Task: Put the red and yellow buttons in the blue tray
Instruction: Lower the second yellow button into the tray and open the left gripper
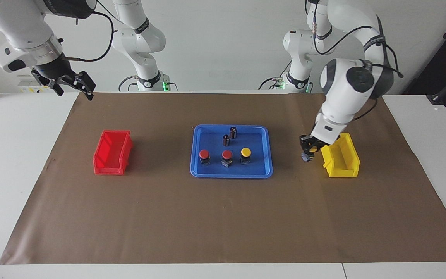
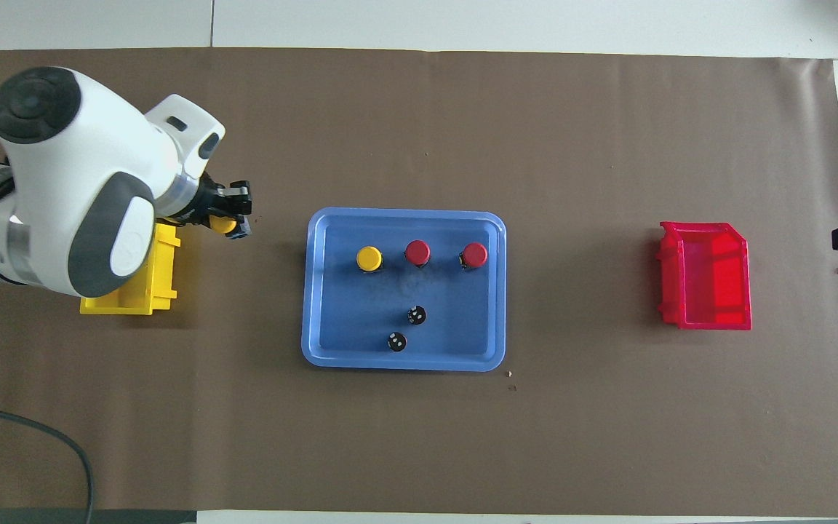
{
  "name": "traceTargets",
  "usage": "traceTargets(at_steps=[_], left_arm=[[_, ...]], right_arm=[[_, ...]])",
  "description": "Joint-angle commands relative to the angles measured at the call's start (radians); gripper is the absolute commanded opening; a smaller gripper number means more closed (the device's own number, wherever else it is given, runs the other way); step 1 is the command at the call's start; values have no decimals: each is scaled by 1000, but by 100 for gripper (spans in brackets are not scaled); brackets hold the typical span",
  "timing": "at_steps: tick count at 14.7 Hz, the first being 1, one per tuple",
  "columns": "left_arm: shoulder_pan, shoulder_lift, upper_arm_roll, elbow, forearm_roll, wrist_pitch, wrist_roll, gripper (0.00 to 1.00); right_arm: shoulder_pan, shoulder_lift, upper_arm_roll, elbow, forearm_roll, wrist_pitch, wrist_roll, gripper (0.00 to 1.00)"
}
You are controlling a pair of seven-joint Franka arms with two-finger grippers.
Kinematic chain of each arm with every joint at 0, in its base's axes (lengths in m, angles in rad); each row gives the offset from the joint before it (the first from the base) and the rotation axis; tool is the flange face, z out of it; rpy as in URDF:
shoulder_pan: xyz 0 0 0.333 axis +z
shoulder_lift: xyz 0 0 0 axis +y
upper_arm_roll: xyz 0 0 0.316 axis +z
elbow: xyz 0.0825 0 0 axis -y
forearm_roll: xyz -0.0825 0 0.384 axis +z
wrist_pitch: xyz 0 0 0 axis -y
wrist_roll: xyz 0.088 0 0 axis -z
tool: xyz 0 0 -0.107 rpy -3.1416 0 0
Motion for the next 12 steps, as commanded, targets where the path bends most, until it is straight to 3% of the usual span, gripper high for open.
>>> traceTargets(at_steps=[1,5,8,9,10,11,12], left_arm=[[-121,38,17,-30,5,61,-112,2],[-162,39,17,-88,-17,81,-120,1],[-171,45,17,-139,-17,170,-131,2],[-171,53,17,-142,-17,185,-131,11],[-169,58,17,-139,-17,193,-131,40],[-168,59,17,-131,-15,189,-129,77],[-168,58,17,-124,-15,181,-129,90]], right_arm=[[-34,-27,27,-50,9,12,-31,100],[-28,-27,36,-49,5,7,-32,100],[-3,-24,21,-41,5,26,-35,100],[-2,-24,21,-41,5,26,-34,100],[0,-25,24,-41,5,24,-31,100],[-2,-27,25,-41,5,24,-32,100],[-3,-26,27,-41,5,26,-35,100]])
